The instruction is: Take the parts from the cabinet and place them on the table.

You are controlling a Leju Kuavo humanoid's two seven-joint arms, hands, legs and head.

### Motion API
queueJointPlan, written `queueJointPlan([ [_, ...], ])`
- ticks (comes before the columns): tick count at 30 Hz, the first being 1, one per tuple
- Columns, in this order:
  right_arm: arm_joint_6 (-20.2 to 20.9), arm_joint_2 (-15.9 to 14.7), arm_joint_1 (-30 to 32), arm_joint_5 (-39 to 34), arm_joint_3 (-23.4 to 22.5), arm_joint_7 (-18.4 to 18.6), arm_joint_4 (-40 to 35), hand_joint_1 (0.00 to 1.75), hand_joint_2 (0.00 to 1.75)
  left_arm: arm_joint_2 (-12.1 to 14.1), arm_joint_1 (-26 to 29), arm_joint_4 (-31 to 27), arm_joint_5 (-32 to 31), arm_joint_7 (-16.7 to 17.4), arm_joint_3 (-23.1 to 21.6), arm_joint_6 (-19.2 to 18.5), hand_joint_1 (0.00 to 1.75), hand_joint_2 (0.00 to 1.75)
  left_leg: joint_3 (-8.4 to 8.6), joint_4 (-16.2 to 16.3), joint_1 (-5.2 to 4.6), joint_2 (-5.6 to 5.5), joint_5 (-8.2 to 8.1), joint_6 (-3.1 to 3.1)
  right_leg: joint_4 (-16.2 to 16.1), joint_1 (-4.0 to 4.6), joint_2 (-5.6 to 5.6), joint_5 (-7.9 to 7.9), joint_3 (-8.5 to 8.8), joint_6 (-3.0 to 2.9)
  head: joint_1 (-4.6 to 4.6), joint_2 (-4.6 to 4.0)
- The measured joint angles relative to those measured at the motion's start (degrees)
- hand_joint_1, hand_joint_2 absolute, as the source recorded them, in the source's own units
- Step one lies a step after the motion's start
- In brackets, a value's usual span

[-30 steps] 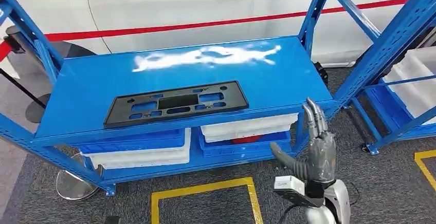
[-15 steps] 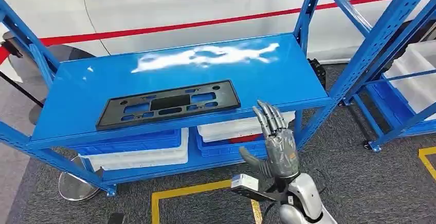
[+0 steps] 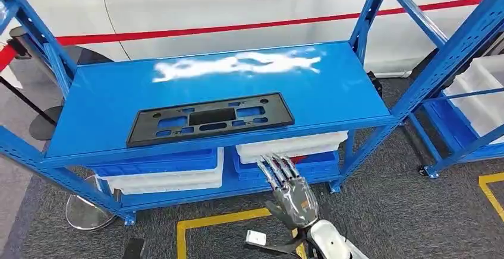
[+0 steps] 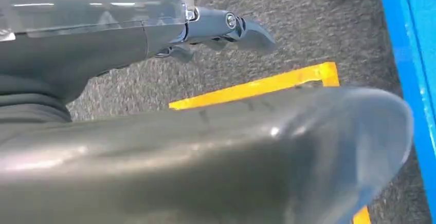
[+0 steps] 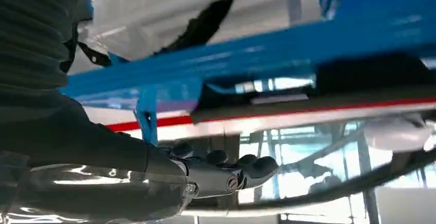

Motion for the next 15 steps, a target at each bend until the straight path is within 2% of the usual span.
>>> queueJointPlan([
  [1, -0.2, 0.0, 0.1, -0.6, -0.8, -1.1, 0.3, 0.00, 1.75, 0.0, 0.0, 0.0, 0.1, 0.0, 0.0, -0.1, 0.00, 0.00, 0.17, 0.0, -0.10, 0.02, -0.13, -0.06, -4.4, 0.27, 0.00, 2.06, 2.14, -0.47, 0.00, 0.00],
  [2, -0.5, 0.3, 0.0, -1.4, -2.0, -2.4, 0.6, 0.00, 1.75, 0.0, 0.0, 0.0, 0.4, 0.0, 0.1, -0.3, 0.00, 0.00, 0.24, 0.0, -0.11, 0.15, -0.27, -0.19, -8.7, 0.66, -0.14, 2.49, 4.04, -1.27, -0.02, 0.00],
  [3, -0.8, 0.9, 0.1, -2.3, -3.0, -3.8, 0.9, 0.00, 1.75, 0.0, -0.1, 0.0, 0.5, -0.2, 0.2, -0.6, 0.00, 0.00, 0.06, 0.3, -0.55, 0.18, -0.52, -0.56, -9.5, 0.72, -0.28, 2.26, 4.35, -1.13, -0.11, 0.00],
  [4, -0.9, 1.3, 0.3, -3.0, -3.9, -4.9, 1.2, 0.00, 1.75, 0.0, 0.0, 0.0, 0.6, -0.3, 0.2, -0.8, 0.00, 0.00, 0.03, 0.2, -0.35, 0.24, -0.54, -0.83, -9.4, 0.87, -0.25, 2.27, 4.28, -1.12, -0.04, 0.00],
  [6, -1.0, 2.1, 1.2, -5.0, -6.2, -7.8, 1.5, 0.00, 1.75, 0.0, 0.1, 0.0, 1.1, -0.6, 0.5, -1.1, 0.00, 0.00, 0.28, -0.1, -0.18, 0.29, -0.74, -1.46, -9.6, 1.03, -0.14, 2.08, 4.35, -1.61, -0.04, 0.00],
  [7, -1.1, 2.7, 1.5, -6.0, -7.5, -9.3, 1.6, 0.00, 1.75, 0.2, 0.1, 0.0, 1.2, -0.8, 0.7, -1.3, 0.00, 0.00, 0.27, 0.1, -0.44, 0.31, -1.10, -1.88, -10.2, 0.28, -0.15, 2.31, 4.95, -1.85, -0.06, 0.00],
  [8, -1.2, 3.3, 1.6, -6.9, -8.8, -10.7, 1.7, 0.00, 1.75, 0.2, 0.1, 0.0, 1.4, -1.0, 0.8, -1.5, 0.00, 0.00, 0.12, 1.4, -0.15, 0.30, -1.57, -2.25, -10.5, 0.34, -0.17, 2.29, 5.45, -2.00, -0.11, 0.00],
  [9, -1.4, 4.1, 1.6, -7.9, -10.0, -12.2, 1.8, 0.00, 1.75, 0.2, 0.1, 0.0, 1.7, -1.1, 0.9, -1.8, 0.00, 0.00, -1.33, 4.4, -0.02, 0.29, -3.13, -2.52, -10.6, 0.31, -0.27, 2.01, 5.65, -2.44, -0.39, 0.00],
  [11, -1.6, 5.1, 1.9, -9.8, -12.1, -14.7, 1.9, 0.00, 1.75, 0.3, 0.3, 0.0, 2.1, -1.4, 1.6, -2.1, 0.00, 0.00, -6.07, 13.1, 0.32, 0.29, -6.60, -2.99, -10.5, 0.36, -0.27, 1.67, 6.12, -2.71, -0.35, 0.00],
  [12, -1.7, 5.2, 2.0, -10.1, -12.3, -15.1, 1.9, 0.00, 1.75, 0.3, 0.5, 0.0, 2.1, -1.4, 1.6, -2.1, 0.00, 0.00, -8.44, 16.9, 0.48, 0.29, -7.27, -3.25, -10.5, 0.34, -0.22, 1.35, 6.39, -2.68, -0.33, 0.00],
  [13, -1.7, 5.1, 2.1, -10.0, -12.0, -15.1, 1.9, 0.00, 1.75, 0.3, 0.7, 0.0, 2.1, -1.4, 1.6, -2.1, 0.00, 0.00, -9.42, 17.6, 0.76, 0.30, -6.30, -3.46, -10.5, 0.29, -0.09, 1.01, 6.83, -2.57, -0.35, 0.00],
  [14, -1.7, 5.2, 2.2, -10.1, -12.2, -15.3, 1.9, 0.00, 1.75, 0.4, 0.8, 0.0, 2.1, -1.5, 1.6, -2.1, 0.00, 0.00, -8.99, 15.6, 0.98, 0.30, -4.16, -3.60, -10.5, 0.24, -0.03, 0.61, 7.33, -2.44, -0.35, 0.00],
  [15, -1.7, 5.8, 2.4, -10.9, -13.1, -16.4, 1.9, 0.00, 1.75, 0.5, 0.9, 0.0, 2.2, -1.6, 1.8, -2.2, 0.00, 0.00, -7.40, 11.4, 1.20, 0.31, -1.02, -3.72, -10.4, 0.14, -0.01, 0.11, 8.01, -2.27, -0.35, 0.00],
])
